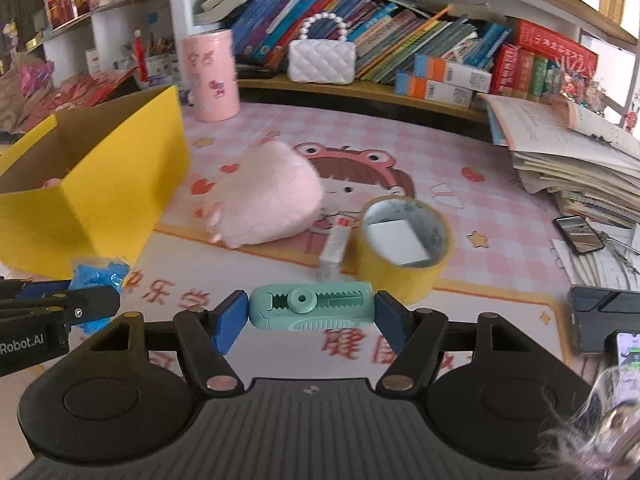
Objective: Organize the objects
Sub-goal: 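Carry the blue item with the left tool while the right tool carries the cutter toward the box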
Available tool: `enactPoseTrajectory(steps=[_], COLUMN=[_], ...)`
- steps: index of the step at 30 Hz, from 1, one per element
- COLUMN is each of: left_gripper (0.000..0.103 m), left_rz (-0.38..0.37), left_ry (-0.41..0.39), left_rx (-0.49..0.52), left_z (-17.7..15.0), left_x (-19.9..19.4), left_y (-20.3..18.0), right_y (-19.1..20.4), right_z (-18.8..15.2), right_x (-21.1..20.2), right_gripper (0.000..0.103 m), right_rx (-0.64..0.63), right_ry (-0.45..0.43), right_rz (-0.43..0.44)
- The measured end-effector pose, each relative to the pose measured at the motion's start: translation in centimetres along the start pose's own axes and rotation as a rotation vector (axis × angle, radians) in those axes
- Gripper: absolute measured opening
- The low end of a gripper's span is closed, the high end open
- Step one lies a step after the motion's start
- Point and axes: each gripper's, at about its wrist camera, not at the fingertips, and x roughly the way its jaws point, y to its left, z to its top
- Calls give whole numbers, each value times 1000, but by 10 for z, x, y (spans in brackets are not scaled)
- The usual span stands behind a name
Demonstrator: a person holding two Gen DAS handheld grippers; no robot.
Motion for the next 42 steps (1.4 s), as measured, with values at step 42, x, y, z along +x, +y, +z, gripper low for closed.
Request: enactPoseTrajectory(steps=[42], left_gripper=[25], left_rz=[30], left_ry=[-100], left_rx=[-33], left_z=[-50], left_x=[-123], left_y=[175], right_y=[215], right_z=[-50], right_x=[-76], right_gripper=[67], right_rx=[-66], right_ry=[-23], right_rz=[97])
